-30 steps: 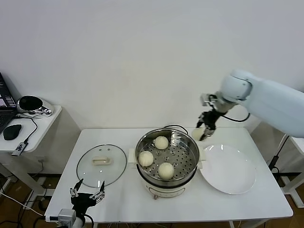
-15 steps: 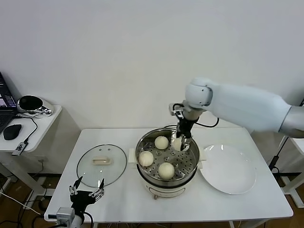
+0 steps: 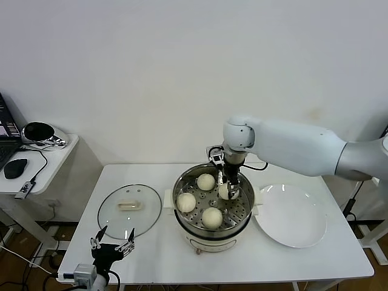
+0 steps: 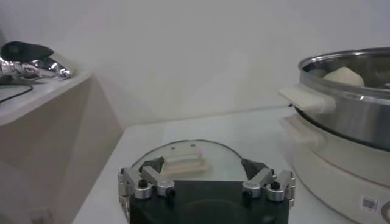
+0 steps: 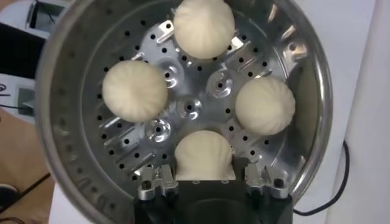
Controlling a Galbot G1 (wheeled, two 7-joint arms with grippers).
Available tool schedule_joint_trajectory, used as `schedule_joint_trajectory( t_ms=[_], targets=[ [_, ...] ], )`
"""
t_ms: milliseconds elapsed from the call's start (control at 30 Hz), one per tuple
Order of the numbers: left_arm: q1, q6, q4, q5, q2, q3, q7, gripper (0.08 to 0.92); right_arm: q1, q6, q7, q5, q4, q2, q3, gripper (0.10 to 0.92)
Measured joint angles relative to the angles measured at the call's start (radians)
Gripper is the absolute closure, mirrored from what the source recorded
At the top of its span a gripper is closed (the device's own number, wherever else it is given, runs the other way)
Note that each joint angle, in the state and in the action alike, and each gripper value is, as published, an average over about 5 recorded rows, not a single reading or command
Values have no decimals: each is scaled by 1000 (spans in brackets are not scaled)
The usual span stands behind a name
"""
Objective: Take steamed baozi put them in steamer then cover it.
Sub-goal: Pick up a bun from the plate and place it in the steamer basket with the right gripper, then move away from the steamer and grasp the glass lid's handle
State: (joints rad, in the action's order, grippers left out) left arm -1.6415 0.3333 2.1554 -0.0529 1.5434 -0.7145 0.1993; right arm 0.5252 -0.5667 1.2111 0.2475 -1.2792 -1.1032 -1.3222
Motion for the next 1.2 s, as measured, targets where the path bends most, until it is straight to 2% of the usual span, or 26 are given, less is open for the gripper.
schedule_joint_trajectory(
  t_ms=[233,400,500,833,1200],
  targets=[
    [7,0,-9,0,2,-4,0,177,-23,-3,-7,-23,2,0,2,429],
    [11,0,-13,0,4,-11,3,177,-28,0,-15,-25,-1,6,9,273],
    [16,0,-13,1,6,-16,7,177,-25,0,-15,-22,-8,17,17,218],
    [30,-9,-20,-8,12,-16,15,177,-9,27,-60,40,-107,163,138,203],
    [9,-37,10,50,9,22,-7,177,-202,125,-312,220,-296,491,518,203]
  ],
)
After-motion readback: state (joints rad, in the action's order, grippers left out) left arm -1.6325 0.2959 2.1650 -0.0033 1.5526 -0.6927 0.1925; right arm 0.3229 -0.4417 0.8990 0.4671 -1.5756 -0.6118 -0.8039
